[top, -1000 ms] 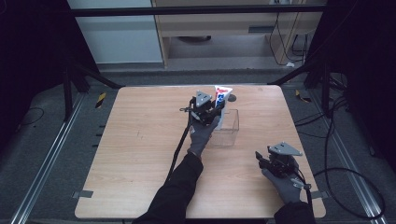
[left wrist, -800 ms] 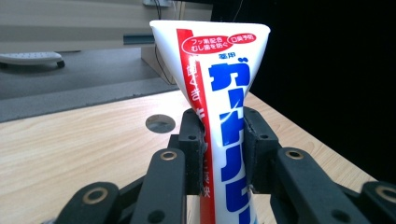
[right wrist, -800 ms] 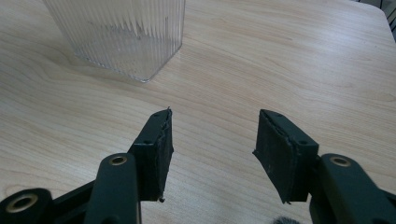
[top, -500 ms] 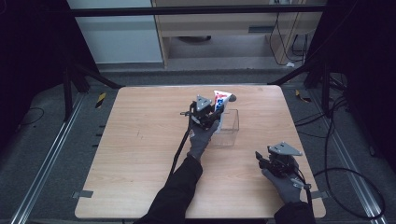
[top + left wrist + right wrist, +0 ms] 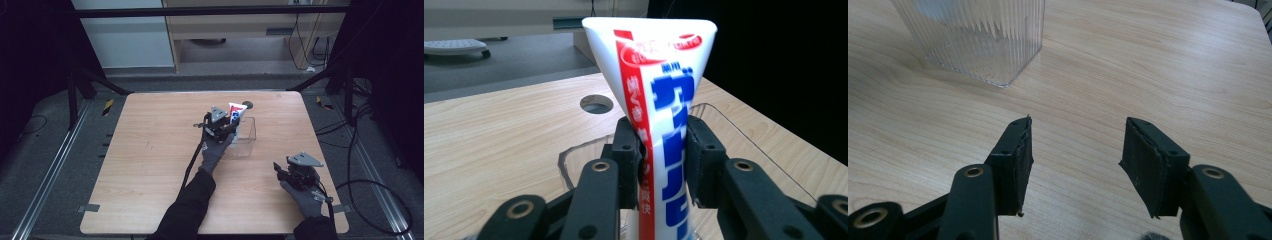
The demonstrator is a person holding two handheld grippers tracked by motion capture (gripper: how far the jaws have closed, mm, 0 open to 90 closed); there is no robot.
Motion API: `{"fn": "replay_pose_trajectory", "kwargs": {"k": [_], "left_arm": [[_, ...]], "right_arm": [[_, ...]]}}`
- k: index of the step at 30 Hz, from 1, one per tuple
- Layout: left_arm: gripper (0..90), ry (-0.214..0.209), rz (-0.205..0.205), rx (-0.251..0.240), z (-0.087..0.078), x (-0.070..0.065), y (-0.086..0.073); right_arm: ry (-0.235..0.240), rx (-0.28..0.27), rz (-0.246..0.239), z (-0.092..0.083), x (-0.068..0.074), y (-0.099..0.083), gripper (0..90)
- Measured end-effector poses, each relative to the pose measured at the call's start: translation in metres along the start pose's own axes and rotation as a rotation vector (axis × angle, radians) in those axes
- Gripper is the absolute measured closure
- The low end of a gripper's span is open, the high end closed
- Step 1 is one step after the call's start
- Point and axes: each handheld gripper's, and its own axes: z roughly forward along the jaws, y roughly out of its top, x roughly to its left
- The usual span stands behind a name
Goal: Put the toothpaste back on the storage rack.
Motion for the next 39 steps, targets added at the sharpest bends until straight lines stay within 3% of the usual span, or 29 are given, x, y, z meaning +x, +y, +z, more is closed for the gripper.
{"fn": "replay_pose_trajectory", "kwargs": {"k": [2,5,8,13,16,17,22,26,32,34,39], "left_arm": [[67.2,-0.009,0.004,0.007,-0.001,-0.002,-0.002],[66.4,0.011,0.024,0.006,-0.001,-0.005,-0.003],[66.2,0.000,0.010,0.008,-0.001,-0.003,-0.003],[61.4,0.002,0.019,0.020,-0.002,-0.006,-0.004],[58.4,-0.020,-0.004,0.003,-0.005,-0.004,-0.005],[63.8,-0.034,-0.015,-0.010,-0.007,-0.004,-0.005],[59.5,-0.047,0.011,-0.020,-0.014,-0.006,0.000],[54.0,-0.072,0.034,-0.029,-0.028,-0.005,0.004],[45.9,-0.090,0.070,0.012,-0.056,0.003,0.007],[44.0,-0.058,0.100,0.030,-0.068,0.008,0.006],[40.7,-0.015,0.114,0.077,-0.099,0.025,-0.001]], "right_arm": [[-0.001,0.000,0.000,0.000,0.001,0.000,45.7],[0.002,0.000,0.004,-0.001,0.001,0.001,45.7],[0.000,-0.005,-0.005,-0.001,0.000,0.001,45.6],[0.003,0.000,0.003,-0.001,0.001,0.001,45.6],[-0.001,-0.003,-0.002,0.000,0.001,0.001,45.5],[0.001,-0.002,0.000,0.000,0.001,0.001,45.5],[0.000,-0.002,0.000,0.000,0.001,0.001,45.5],[-0.004,-0.004,-0.002,-0.001,0.001,0.001,45.4],[-0.011,-0.006,0.008,-0.001,0.000,0.001,45.0],[-0.014,-0.010,0.013,-0.001,0.000,0.001,44.9],[-0.017,-0.018,0.016,-0.001,0.000,0.001,44.4]]}}
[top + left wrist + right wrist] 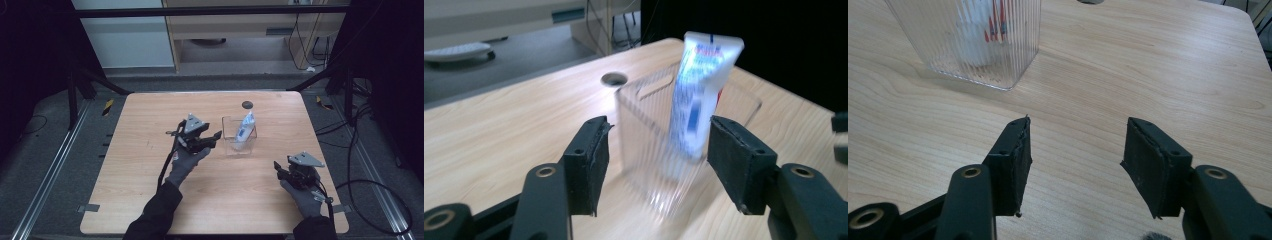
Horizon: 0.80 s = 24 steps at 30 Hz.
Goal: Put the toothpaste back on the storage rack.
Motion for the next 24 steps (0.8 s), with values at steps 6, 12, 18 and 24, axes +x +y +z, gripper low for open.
{"fn": "replay_pose_trajectory", "kwargs": {"k": [6,12,18,24], "left_arm": [[38.3,0.045,-0.023,-0.017,-0.037,0.016,-0.012],[35.3,0.100,0.008,0.013,-0.068,0.025,-0.031],[33.8,0.151,-0.038,0.055,-0.089,0.041,-0.053],[33.2,0.231,-0.067,0.060,-0.111,0.054,-0.070]], "right_arm": [[-0.004,-0.001,0.009,-0.001,0.000,0.000,43.9],[-0.011,-0.005,0.014,-0.003,-0.001,-0.001,42.6],[-0.020,-0.009,0.013,-0.004,-0.001,-0.001,41.8],[-0.030,-0.013,0.023,-0.006,-0.002,-0.001,41.3]]}}
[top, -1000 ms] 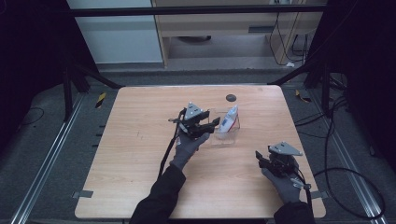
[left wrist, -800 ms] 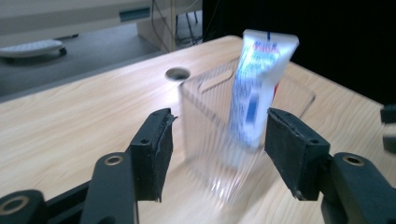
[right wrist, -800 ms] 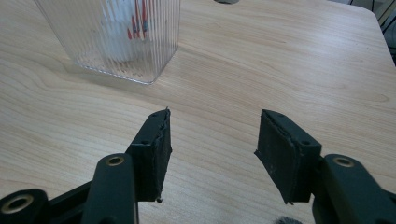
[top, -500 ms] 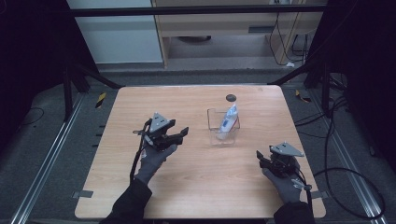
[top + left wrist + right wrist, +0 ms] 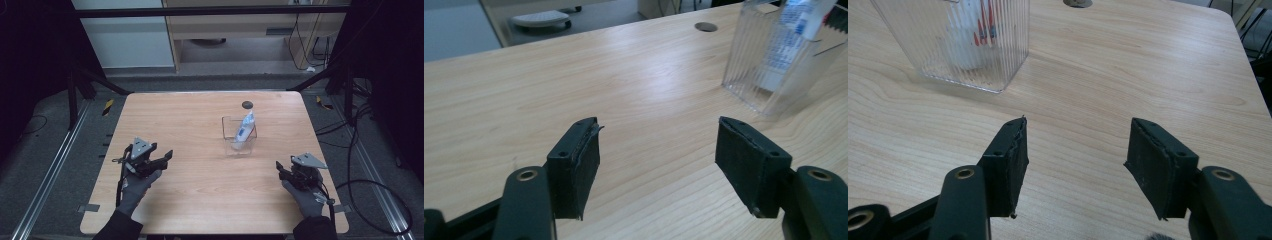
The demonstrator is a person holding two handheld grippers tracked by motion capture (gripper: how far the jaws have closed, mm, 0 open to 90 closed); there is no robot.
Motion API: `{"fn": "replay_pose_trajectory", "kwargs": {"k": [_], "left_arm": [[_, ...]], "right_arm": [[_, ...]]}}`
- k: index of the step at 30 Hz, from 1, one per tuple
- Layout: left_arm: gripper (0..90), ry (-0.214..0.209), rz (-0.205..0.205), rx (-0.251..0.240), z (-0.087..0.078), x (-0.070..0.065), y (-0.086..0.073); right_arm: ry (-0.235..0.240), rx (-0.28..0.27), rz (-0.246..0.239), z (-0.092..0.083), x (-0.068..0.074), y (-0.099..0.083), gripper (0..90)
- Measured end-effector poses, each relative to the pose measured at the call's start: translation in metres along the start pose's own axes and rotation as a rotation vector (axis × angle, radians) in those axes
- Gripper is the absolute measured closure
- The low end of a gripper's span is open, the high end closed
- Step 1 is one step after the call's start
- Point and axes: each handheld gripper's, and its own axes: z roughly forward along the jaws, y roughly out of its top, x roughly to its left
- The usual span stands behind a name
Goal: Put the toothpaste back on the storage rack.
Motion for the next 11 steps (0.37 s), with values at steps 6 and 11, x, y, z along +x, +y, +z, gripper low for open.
{"fn": "replay_pose_trajectory", "kwargs": {"k": [6,11], "left_arm": [[32.4,0.040,-0.007,0.016,-0.012,0.011,-0.014],[31.4,0.096,0.034,0.058,-0.016,0.018,-0.027]], "right_arm": [[-0.005,-0.006,0.009,-0.001,-0.001,0.000,40.4],[-0.006,-0.005,0.012,-0.002,-0.001,0.000,39.9]]}}
